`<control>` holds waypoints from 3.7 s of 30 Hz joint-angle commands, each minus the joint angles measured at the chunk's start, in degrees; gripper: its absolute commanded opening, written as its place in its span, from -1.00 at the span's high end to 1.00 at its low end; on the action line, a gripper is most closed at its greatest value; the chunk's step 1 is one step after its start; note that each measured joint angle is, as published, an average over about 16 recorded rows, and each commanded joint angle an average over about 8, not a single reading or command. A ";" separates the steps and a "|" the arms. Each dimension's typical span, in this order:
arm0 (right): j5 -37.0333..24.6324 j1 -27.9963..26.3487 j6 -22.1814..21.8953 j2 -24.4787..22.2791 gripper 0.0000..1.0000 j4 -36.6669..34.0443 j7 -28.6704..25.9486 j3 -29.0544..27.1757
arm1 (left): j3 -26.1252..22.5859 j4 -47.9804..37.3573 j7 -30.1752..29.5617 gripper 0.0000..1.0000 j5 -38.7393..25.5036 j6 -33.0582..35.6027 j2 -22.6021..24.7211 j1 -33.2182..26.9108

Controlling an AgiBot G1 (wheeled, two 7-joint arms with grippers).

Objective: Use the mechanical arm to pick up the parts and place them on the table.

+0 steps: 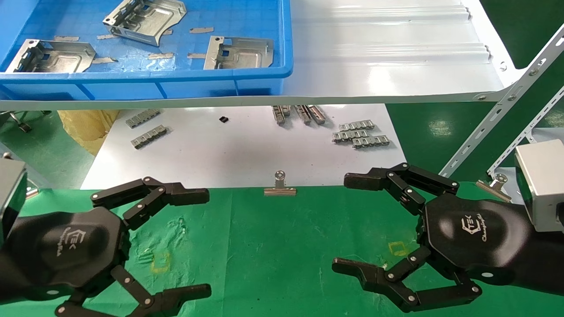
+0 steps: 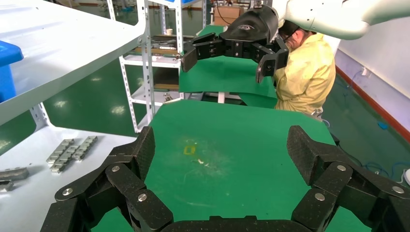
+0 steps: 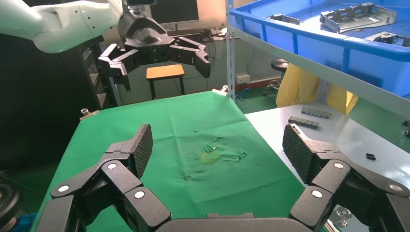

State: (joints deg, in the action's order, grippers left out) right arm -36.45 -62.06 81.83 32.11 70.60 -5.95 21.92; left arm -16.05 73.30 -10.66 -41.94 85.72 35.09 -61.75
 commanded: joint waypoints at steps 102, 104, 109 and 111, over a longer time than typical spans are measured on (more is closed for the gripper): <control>0.00 0.00 0.00 0.00 -1.00 0.00 0.00 0.00 | -12.00 -72.57 8.12 1.00 -34.99 -37.58 27.07 -54.45; 0.00 0.00 0.00 0.00 -1.00 0.00 0.00 0.00 | -11.93 -72.62 8.25 1.00 -34.90 -37.63 27.15 -54.43; 0.00 0.00 0.00 0.00 -1.00 0.00 0.00 0.00 | -11.72 -72.59 8.68 1.00 -34.61 -37.97 27.29 -54.51; 0.00 0.00 0.00 0.00 -1.00 0.00 0.00 0.00 | -11.58 -72.49 8.87 1.00 -34.40 -37.94 27.22 -54.67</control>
State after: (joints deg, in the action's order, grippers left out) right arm -36.45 -62.06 81.83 32.11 70.60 -5.95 21.92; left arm -27.50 0.99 -1.74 -76.15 48.41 62.07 -116.62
